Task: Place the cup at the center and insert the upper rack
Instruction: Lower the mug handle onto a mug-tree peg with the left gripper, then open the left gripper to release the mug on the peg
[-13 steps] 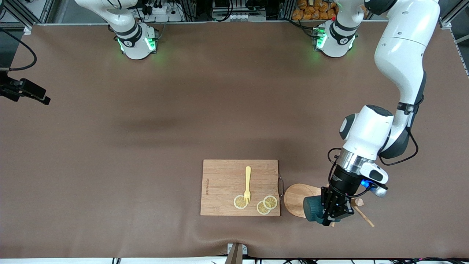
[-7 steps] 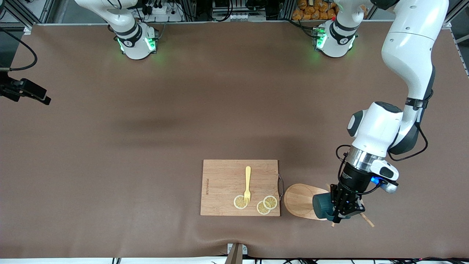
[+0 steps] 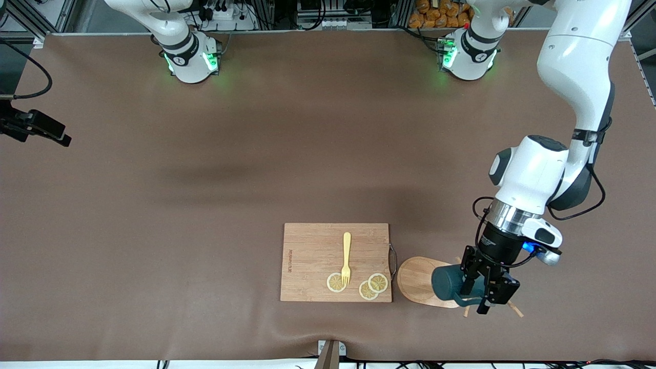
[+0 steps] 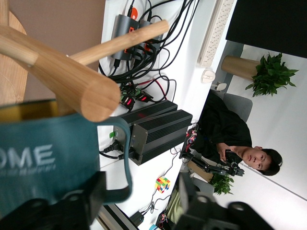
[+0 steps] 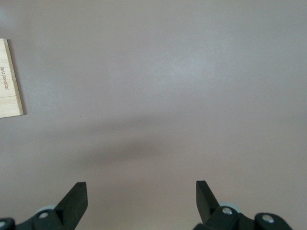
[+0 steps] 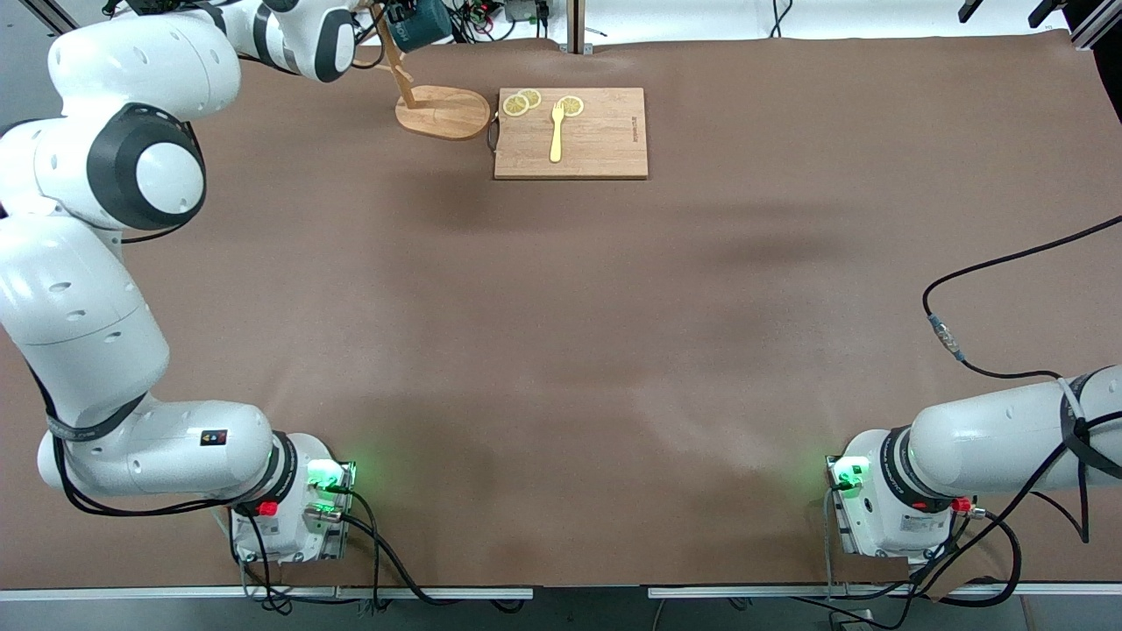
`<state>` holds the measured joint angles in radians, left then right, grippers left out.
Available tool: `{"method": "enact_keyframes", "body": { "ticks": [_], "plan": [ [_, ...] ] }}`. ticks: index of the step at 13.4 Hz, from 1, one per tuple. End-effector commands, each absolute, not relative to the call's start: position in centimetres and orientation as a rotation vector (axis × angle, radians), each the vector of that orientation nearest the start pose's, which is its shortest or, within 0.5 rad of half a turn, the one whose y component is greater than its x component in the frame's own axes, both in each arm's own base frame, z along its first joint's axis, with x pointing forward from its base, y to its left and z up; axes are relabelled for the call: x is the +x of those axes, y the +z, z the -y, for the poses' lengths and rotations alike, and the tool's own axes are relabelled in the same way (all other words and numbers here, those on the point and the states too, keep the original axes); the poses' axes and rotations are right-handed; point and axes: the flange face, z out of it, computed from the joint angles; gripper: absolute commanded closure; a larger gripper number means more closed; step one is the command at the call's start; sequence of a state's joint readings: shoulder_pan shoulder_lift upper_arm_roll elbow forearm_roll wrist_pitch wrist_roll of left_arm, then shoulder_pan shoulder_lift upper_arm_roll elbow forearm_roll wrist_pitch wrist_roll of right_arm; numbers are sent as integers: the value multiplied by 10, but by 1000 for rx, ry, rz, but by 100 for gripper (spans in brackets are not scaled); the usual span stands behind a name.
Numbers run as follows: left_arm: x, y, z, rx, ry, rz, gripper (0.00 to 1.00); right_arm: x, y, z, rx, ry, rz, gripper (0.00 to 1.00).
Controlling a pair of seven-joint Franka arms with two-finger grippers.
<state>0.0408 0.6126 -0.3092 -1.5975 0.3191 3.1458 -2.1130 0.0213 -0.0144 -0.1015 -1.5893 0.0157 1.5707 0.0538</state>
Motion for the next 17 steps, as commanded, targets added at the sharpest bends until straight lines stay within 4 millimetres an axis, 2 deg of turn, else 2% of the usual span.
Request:
{"method": "enact_keyframes", "body": {
  "ticks": [1, 3, 8, 13, 17],
  "plan": [
    [707, 433, 168, 1525, 473, -1674, 0, 549, 626, 41, -3132, 12, -229, 0],
    [704, 449, 167, 1563, 492, -1695, 0, 549, 626, 41, -3132, 12, -229, 0],
    [693, 479, 163, 1788, 578, -1674, 0, 550, 624, 41, -3133, 17, -229, 0],
    [674, 500, 150, 2165, 651, -1582, 0, 550, 621, 41, -3133, 29, -229, 0],
    [649, 522, 139, 2519, 602, -1378, 0, 549, 621, 40, -3132, 34, -229, 0]
  ]
}}
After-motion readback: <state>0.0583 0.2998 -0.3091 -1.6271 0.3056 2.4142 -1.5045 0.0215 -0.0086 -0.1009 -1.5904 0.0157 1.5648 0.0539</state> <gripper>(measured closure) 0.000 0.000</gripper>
